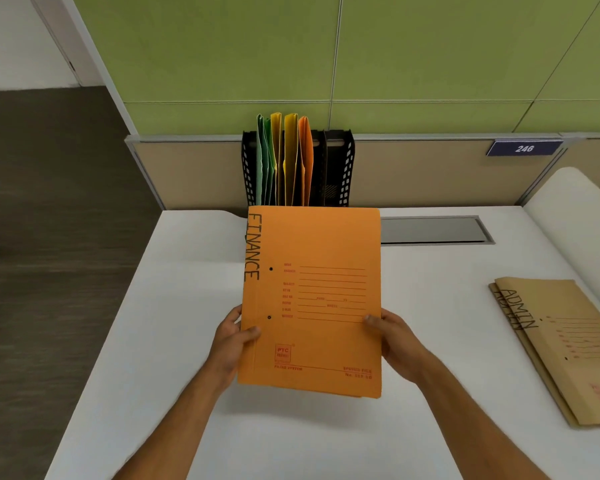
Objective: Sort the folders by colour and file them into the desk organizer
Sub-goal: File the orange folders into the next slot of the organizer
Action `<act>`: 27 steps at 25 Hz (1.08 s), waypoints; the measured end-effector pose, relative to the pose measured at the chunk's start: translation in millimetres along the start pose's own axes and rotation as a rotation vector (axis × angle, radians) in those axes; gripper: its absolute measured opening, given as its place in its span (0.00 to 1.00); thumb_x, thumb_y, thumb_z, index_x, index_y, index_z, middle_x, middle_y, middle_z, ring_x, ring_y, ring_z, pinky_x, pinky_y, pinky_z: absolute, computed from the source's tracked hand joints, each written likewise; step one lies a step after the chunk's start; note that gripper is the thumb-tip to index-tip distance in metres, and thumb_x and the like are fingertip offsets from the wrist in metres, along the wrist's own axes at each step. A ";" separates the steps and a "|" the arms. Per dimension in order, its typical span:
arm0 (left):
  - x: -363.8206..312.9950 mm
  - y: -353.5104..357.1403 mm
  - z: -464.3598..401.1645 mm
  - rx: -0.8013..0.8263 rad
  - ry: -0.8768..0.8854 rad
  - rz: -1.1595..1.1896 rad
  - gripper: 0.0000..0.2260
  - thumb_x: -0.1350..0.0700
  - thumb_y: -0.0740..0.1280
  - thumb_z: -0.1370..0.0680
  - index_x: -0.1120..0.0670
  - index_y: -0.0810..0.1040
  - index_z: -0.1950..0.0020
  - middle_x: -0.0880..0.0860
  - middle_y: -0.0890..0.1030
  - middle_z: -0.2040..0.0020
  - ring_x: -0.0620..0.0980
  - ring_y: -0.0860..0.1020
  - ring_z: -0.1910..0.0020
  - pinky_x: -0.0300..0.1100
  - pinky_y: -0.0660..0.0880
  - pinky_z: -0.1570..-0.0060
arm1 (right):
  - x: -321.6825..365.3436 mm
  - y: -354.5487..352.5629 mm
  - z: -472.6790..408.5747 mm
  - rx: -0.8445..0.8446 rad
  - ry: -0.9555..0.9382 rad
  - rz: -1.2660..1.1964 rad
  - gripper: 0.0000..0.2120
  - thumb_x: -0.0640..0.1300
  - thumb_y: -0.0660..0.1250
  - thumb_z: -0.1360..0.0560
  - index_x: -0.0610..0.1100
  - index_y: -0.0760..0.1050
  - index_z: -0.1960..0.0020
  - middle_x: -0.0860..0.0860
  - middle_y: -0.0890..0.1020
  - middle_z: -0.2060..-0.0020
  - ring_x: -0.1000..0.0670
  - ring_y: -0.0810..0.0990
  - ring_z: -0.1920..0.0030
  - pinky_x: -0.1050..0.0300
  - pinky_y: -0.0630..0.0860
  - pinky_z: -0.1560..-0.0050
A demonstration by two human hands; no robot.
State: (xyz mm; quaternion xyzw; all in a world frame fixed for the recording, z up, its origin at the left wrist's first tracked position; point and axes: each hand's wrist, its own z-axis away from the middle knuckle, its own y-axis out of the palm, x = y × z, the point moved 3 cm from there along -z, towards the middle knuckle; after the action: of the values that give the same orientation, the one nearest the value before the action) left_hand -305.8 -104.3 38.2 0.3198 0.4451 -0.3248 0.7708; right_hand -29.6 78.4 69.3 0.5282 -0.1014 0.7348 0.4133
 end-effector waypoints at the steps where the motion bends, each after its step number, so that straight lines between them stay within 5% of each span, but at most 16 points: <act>1: -6.8 4.0 -4.6 0.014 0.014 -0.004 0.20 0.62 0.69 0.21 0.46 0.74 0.31 0.56 0.84 0.40 0.60 0.84 0.43 0.57 0.83 0.52 | 6.7 -0.7 -3.2 -0.006 -0.005 -0.003 0.21 0.52 0.71 0.23 0.51 0.75 0.31 0.46 0.80 0.34 0.39 0.81 0.37 0.39 0.81 0.43; 9: -60.3 31.8 -44.0 0.100 0.153 -0.112 0.22 0.60 0.71 0.22 0.44 0.75 0.30 0.51 0.84 0.40 0.53 0.84 0.43 0.47 0.83 0.52 | 52.8 -4.5 -20.3 -0.046 -0.077 0.037 0.22 0.52 0.74 0.26 0.56 0.75 0.33 0.47 0.82 0.36 0.39 0.82 0.39 0.39 0.82 0.47; 15: -58.3 31.9 -85.1 -0.019 0.185 -0.584 0.18 0.60 0.71 0.21 0.41 0.77 0.36 0.49 0.82 0.41 0.49 0.79 0.40 0.49 0.76 0.35 | 67.8 -24.1 -6.0 -0.285 -0.232 0.154 0.18 0.55 0.72 0.26 0.60 0.76 0.37 0.51 0.85 0.41 0.42 0.86 0.47 0.44 0.84 0.56; 20: -68.0 31.3 -130.1 -0.023 0.210 -1.045 0.33 0.54 0.69 0.19 0.50 0.57 0.18 0.49 0.58 0.18 0.52 0.60 0.21 0.47 0.62 0.24 | 93.5 -27.7 6.7 -0.469 -0.417 0.236 0.12 0.53 0.67 0.23 0.69 0.78 0.44 0.60 0.86 0.46 0.52 0.87 0.51 0.57 0.84 0.62; 23: -80.5 45.1 -164.8 0.031 0.266 -1.307 0.39 0.53 0.69 0.20 0.51 0.47 0.17 0.52 0.45 0.17 0.53 0.48 0.18 0.52 0.57 0.22 | 115.3 -22.0 0.5 -0.566 -0.488 0.298 0.11 0.55 0.65 0.23 0.71 0.76 0.44 0.67 0.84 0.48 0.57 0.86 0.53 0.61 0.83 0.62; 27: -79.7 51.4 -200.5 0.067 0.178 -1.525 0.41 0.52 0.68 0.20 0.49 0.41 0.18 0.56 0.38 0.18 0.57 0.41 0.18 0.61 0.52 0.23 | 137.1 -12.1 -21.5 -0.674 -0.539 0.358 0.10 0.58 0.64 0.23 0.67 0.73 0.42 0.66 0.83 0.50 0.54 0.85 0.53 0.53 0.82 0.56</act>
State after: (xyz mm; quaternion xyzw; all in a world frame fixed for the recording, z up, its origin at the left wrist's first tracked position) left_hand -392.6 99.8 39.9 -0.0274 0.5929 -0.7528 0.2846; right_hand -49.7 167.3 174.6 0.5106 -0.5277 0.5574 0.3874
